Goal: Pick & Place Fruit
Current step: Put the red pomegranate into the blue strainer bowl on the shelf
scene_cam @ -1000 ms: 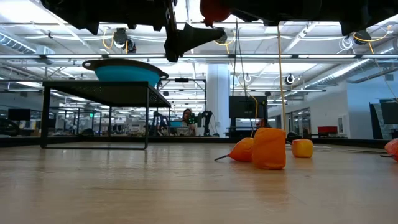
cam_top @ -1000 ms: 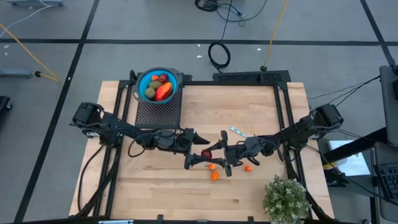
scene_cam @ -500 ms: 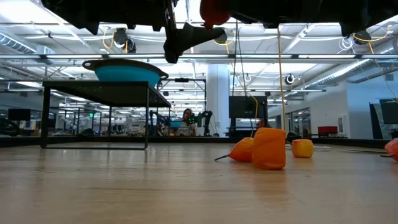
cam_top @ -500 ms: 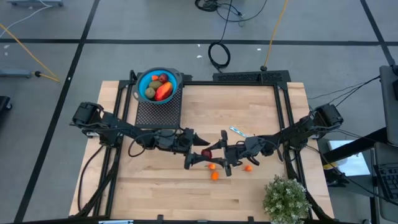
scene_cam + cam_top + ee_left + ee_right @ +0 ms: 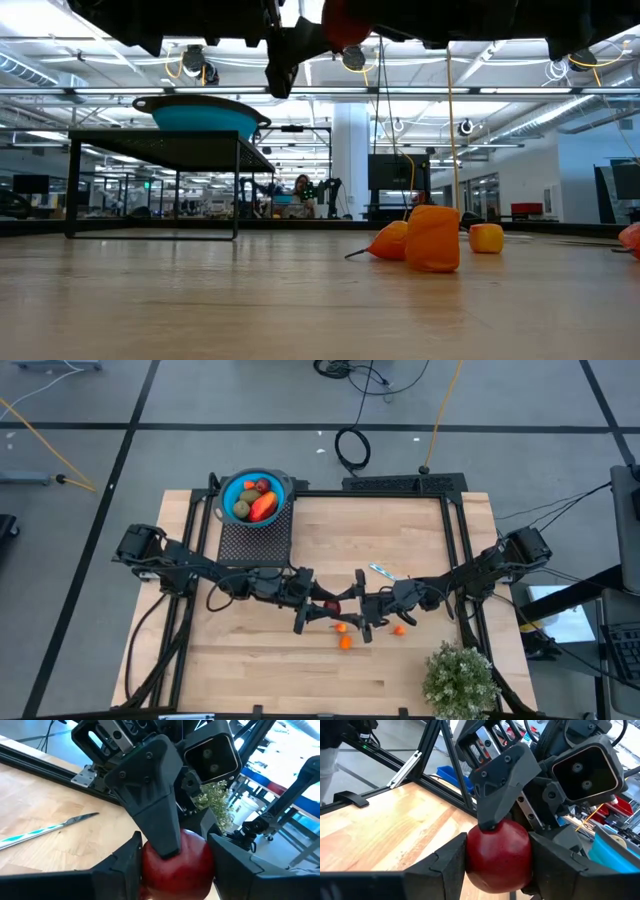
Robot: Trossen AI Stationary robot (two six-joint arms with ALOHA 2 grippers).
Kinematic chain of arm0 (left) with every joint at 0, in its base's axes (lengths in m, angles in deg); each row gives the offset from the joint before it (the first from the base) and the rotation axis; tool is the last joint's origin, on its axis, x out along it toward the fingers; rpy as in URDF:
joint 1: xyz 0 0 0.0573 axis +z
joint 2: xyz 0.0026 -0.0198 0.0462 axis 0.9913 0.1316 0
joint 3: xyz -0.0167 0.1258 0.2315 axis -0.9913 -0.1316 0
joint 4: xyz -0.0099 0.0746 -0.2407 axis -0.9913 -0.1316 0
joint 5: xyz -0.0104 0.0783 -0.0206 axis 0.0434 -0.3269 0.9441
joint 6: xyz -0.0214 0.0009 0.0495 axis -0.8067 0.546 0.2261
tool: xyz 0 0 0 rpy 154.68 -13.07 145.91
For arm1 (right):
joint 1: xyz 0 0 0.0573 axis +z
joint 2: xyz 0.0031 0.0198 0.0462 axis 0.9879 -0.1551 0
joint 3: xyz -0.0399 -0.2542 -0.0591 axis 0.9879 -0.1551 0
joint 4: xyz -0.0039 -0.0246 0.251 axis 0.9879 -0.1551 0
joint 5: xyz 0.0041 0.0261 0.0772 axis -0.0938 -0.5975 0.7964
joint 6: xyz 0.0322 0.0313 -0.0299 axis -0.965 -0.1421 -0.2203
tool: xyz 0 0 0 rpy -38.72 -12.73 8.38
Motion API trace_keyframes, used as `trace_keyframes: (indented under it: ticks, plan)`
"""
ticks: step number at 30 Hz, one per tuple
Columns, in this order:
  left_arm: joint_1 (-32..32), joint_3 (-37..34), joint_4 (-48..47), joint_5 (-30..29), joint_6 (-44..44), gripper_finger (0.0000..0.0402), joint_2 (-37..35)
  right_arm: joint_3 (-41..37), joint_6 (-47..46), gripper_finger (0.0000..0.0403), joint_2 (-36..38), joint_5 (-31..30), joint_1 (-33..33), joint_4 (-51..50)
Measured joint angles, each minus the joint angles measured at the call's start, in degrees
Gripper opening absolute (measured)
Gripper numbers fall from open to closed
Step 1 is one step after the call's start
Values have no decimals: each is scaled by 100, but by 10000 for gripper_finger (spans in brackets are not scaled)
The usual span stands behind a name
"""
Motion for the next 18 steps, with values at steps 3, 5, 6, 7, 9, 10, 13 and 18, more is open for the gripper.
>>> trace_keyframes:
  ticks: [3, 5, 6, 7, 9, 10, 13, 18]
  plan:
    - [2, -2, -26, 11, -62, 190, 0, 0, 20, 199, 0, 32, 2, 42]
    - [18, -14, -124, -71, -97, 198, 14, 10, 24, 202, 9, 127, 17, 122]
    - [25, -15, -162, -91, -105, 200, 22, 13, 24, 203, 15, 164, 24, 128]
    - [29, -15, -193, -116, -107, 200, 21, 13, 26, 203, 15, 176, 28, 106]
    - [37, -15, -208, -155, -118, 197, 13, 13, 34, 202, 9, 173, 22, 75]
    - [54, -15, -199, -109, -131, 195, 13, 13, 38, 201, 9, 140, 22, 75]
    - [61, -15, -198, -80, -131, 188, 13, 13, 39, 201, 9, 99, 20, 78]
    - [53, -15, -294, -26, -131, 196, 11, 11, 118, 205, 9, 36, 11, 66]
